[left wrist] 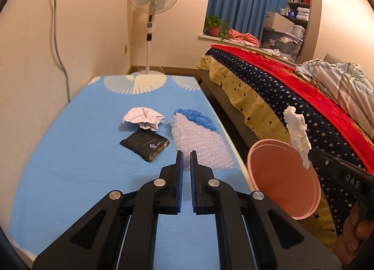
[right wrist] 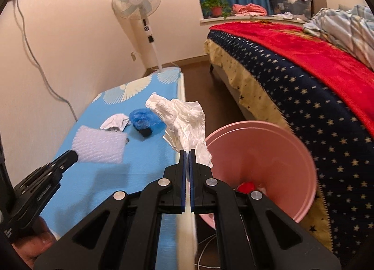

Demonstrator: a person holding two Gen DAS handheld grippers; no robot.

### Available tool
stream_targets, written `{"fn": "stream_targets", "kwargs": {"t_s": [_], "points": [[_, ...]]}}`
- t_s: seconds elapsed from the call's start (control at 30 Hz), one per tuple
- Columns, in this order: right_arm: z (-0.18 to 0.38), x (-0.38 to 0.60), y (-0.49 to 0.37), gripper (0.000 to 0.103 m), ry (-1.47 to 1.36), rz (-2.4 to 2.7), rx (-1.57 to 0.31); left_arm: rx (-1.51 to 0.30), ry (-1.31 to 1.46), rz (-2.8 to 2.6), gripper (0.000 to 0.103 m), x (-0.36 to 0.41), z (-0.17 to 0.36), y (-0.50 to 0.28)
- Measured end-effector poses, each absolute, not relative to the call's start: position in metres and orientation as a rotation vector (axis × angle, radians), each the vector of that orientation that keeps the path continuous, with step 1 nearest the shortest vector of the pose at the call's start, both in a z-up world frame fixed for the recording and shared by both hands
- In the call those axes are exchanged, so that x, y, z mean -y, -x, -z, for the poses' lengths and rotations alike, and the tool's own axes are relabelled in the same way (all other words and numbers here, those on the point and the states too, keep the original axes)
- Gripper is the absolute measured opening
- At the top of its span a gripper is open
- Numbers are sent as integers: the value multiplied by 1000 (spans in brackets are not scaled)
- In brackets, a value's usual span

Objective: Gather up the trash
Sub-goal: 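Carry the bubble wrap and white tissue over the pink bin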

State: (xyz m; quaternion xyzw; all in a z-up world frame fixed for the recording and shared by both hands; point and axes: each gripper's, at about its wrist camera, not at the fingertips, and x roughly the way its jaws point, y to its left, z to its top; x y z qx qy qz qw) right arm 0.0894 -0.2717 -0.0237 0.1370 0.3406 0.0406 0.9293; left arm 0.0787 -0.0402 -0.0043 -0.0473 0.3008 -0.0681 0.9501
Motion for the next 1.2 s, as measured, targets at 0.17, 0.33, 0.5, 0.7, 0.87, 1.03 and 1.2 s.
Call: {"fn": "stream_targets", "kwargs": {"t_s": [0.17,0.33,0.5,0.7,0.87,1.03,1.2], "points": [[15,287,-84,3,-274,-46,-682,-600,79,154,6,49,-1,-72],[10,304,-81,3,-284,3,-669,-590,77,175,6,57,0,-72],[11,316,-79,3,-284,42,-670,-589,80,194,6,68,2,-71],[12,323,-77,3,-260,78,-671,-584,71,235,6,87,3,-72],[10,327,-74,3,-210,126,-668,-576,58,270,6,102,4,-70],[11,331,-73,3,-179,160,-668,-576,45,296,6,116,5,-69],[10,336,-74,3,-156,188,-663,-581,24,312,6,128,9,-69]]}}
